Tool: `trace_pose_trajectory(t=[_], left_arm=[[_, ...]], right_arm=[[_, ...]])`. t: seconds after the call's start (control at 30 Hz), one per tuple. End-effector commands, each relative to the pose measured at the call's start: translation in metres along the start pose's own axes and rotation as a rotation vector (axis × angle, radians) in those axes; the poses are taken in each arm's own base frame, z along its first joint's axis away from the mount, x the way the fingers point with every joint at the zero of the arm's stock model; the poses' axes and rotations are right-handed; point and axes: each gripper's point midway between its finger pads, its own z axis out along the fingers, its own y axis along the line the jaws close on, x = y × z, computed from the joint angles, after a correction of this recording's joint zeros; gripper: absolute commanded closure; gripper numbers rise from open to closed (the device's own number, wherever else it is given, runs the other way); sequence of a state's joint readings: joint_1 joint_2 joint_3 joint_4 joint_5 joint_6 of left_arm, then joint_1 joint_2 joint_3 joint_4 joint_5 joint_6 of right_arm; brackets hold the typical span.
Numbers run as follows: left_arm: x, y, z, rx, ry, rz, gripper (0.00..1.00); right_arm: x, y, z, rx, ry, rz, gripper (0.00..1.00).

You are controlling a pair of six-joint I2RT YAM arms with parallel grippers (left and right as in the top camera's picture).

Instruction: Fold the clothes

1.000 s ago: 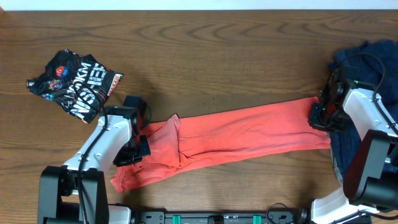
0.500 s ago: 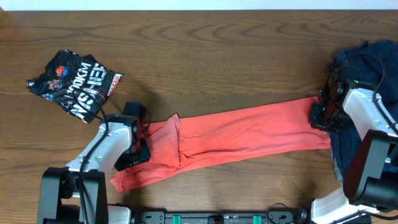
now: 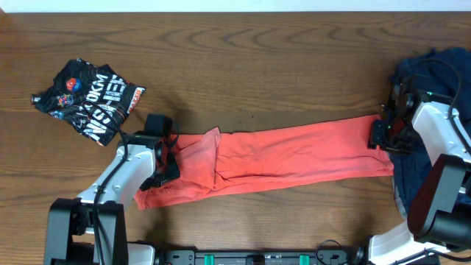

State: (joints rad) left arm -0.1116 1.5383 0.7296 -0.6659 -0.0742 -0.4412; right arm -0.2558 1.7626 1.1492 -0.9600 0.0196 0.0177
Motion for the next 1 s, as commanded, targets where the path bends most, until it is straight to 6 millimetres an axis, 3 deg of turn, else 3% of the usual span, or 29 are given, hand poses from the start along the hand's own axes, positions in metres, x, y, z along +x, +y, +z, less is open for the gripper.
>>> trace_pose_trajectory(t=[0.0, 0.17, 0.3, 0.43, 0.5, 0.57, 0.7, 0.97], left_arm=[[-0.003, 0.001, 0.027, -0.003, 0.027, -0.03, 0.44], [-0.037, 0.007, 0.033, 0.034, -0.058, -0.047, 0.44], [-0.06, 0.027, 0.027, 0.037, -0.085, -0.126, 0.44], [-0.064, 0.044, 0.026, 0.032, -0.071, -0.195, 0.44], [-0.062, 0.044, 0.027, 0.063, -0.051, -0.214, 0.44], [-0.06, 0.036, 0.026, 0.115, -0.033, -0.216, 0.32], [-0.058, 0.024, 0.018, 0.186, -0.017, -0.193, 0.23], [-0.063, 0.026, -0.031, 0.238, -0.117, -0.193, 0.04]], right_arm=[[-0.004, -0.002, -0.002, 0.002, -0.008, -0.007, 0.42], [-0.003, -0.002, -0.002, 0.002, -0.004, -0.004, 0.4], [-0.003, -0.007, -0.002, 0.002, -0.004, 0.011, 0.39], [-0.003, -0.013, -0.002, -0.002, -0.004, 0.033, 0.38], [-0.003, -0.014, -0.002, -0.009, -0.004, 0.037, 0.39], [-0.003, -0.009, -0.002, -0.038, -0.005, 0.038, 0.38], [-0.001, 0.008, -0.003, -0.137, 0.002, -0.02, 0.36], [0.007, 0.013, 0.0, -0.169, 0.026, -0.037, 0.35]])
